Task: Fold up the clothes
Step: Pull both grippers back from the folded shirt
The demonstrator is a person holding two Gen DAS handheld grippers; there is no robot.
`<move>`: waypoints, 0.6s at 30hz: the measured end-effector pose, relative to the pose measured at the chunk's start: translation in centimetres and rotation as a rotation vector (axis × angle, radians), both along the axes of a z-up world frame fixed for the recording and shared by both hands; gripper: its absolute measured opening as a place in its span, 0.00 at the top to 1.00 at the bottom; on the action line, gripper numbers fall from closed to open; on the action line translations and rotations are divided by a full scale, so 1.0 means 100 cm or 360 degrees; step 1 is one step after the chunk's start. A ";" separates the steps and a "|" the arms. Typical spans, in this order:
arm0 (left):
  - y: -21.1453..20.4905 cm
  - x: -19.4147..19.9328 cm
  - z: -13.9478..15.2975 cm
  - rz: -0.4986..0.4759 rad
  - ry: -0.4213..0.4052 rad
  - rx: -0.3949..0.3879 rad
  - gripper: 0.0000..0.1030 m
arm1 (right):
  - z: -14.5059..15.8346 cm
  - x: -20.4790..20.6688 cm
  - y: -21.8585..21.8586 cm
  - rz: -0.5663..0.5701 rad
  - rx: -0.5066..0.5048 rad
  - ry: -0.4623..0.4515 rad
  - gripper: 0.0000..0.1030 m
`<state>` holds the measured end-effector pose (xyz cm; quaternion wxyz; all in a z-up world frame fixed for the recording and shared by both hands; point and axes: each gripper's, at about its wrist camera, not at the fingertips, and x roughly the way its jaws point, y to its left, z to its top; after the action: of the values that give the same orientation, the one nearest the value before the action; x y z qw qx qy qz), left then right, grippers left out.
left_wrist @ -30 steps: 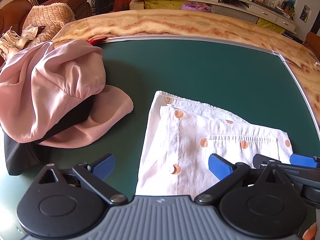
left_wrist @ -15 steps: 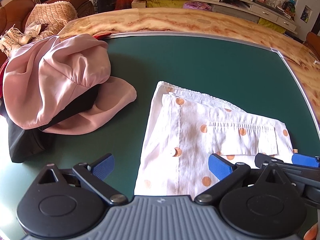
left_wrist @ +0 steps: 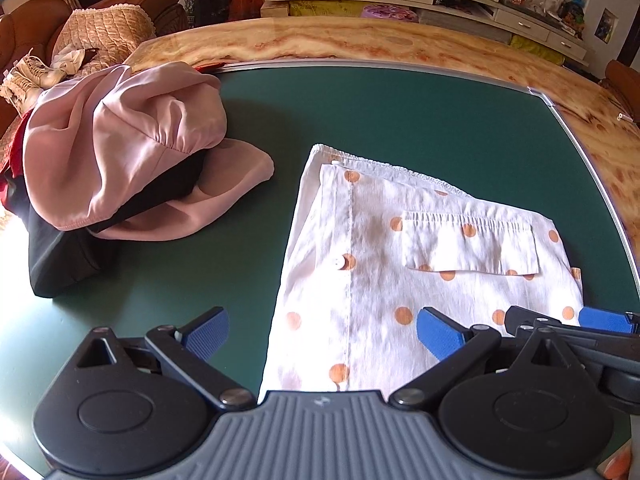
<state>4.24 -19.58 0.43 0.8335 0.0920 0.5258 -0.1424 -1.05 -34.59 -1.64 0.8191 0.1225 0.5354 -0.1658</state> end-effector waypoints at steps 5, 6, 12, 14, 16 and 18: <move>0.005 -0.011 0.002 0.0004 -0.0005 0.0002 0.00 | 0.003 -0.011 0.006 0.0007 -0.0023 -0.0014 0.19; 0.007 -0.014 0.002 0.0002 -0.0006 0.0003 0.00 | 0.003 -0.014 0.007 0.0009 -0.0030 -0.0013 0.19; 0.014 -0.028 0.003 -0.0002 -0.0016 0.0005 0.00 | 0.004 -0.026 0.015 0.0036 -0.0063 -0.0008 0.19; 0.016 -0.033 0.003 -0.0001 -0.0020 0.0006 0.00 | 0.004 -0.030 0.017 0.0036 -0.0064 -0.0011 0.19; 0.019 -0.037 0.004 0.0000 -0.0023 0.0004 0.00 | 0.004 -0.035 0.018 0.0037 -0.0057 -0.0014 0.19; 0.021 -0.040 0.005 -0.0001 -0.0023 -0.0006 0.00 | 0.005 -0.039 0.020 0.0039 -0.0054 -0.0019 0.19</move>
<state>0.20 -17.46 0.97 0.8374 0.0915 0.5195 -0.1429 -4.91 -32.62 -1.13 0.8262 0.1030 0.5290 -0.1640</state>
